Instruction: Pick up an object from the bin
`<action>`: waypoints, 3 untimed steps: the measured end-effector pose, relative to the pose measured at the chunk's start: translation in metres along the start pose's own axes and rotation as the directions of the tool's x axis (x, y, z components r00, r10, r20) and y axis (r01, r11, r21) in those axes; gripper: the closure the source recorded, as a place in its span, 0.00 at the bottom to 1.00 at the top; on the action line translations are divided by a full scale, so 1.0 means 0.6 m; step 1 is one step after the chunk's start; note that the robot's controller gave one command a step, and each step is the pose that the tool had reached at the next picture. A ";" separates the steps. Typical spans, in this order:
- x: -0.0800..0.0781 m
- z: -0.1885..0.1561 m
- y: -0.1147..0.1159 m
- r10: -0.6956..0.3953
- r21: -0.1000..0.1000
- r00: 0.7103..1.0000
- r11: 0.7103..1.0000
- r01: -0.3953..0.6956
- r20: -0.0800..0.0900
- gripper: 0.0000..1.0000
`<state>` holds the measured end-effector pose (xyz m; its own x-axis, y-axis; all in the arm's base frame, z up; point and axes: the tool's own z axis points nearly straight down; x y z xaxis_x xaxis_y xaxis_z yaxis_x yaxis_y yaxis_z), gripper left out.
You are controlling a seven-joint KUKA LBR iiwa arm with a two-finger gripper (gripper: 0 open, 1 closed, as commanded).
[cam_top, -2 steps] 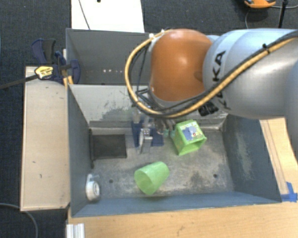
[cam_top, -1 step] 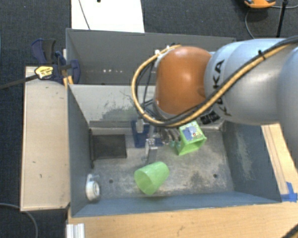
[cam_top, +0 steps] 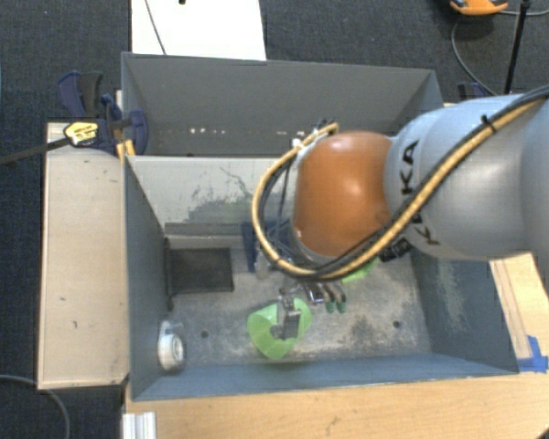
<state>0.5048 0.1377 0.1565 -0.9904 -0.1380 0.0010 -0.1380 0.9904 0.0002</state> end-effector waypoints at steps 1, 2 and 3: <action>0.026 0.042 0.006 -0.082 -0.002 0.997 0.997 0.082 0.009 0.00; 0.027 0.092 -0.043 -0.249 -0.002 0.969 0.969 0.249 0.005 0.00; -0.012 0.140 -0.070 -0.421 -0.001 0.907 0.907 0.421 0.007 1.00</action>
Offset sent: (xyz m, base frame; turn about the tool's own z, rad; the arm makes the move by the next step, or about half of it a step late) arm -0.0083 -0.0547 -0.0731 -0.3081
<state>0.5178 0.0970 0.0727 -0.8401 -0.5424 -0.0060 -0.5424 0.8401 0.0013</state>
